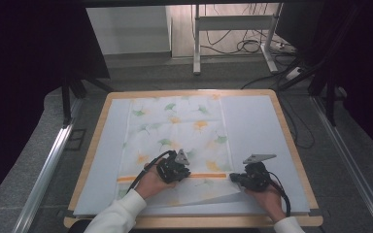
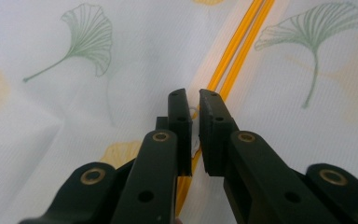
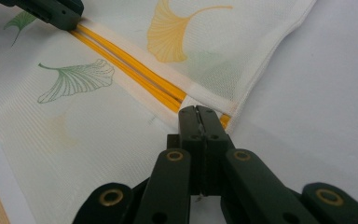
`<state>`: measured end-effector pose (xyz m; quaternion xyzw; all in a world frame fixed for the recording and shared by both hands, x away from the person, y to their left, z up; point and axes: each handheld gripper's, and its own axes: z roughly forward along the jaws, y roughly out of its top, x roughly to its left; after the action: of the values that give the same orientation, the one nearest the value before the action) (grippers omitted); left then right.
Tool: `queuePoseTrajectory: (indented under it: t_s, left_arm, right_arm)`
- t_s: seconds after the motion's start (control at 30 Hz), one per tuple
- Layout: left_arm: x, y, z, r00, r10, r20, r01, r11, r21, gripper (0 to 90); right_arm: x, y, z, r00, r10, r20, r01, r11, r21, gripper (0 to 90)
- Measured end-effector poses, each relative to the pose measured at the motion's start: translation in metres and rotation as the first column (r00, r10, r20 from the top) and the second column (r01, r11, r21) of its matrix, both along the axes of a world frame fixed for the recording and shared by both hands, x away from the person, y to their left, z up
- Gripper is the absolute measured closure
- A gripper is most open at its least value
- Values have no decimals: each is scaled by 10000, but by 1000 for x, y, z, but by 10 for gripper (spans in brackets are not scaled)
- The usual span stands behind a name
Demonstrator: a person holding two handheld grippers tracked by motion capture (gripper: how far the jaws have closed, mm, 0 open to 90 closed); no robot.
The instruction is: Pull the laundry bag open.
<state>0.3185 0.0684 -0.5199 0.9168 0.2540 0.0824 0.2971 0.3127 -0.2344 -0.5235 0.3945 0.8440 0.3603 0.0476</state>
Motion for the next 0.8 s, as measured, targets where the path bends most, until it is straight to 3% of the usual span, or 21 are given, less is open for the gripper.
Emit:
queuePoseTrajectory:
  t_s: [0.8]
  left_arm:
    - [-8, 30, -1, 9979, 639, -138, -639, 9980, -22, 846]
  right_arm:
    - [0, 0, 0, 10000, -25, 7, 25, 10000, 36, 898]
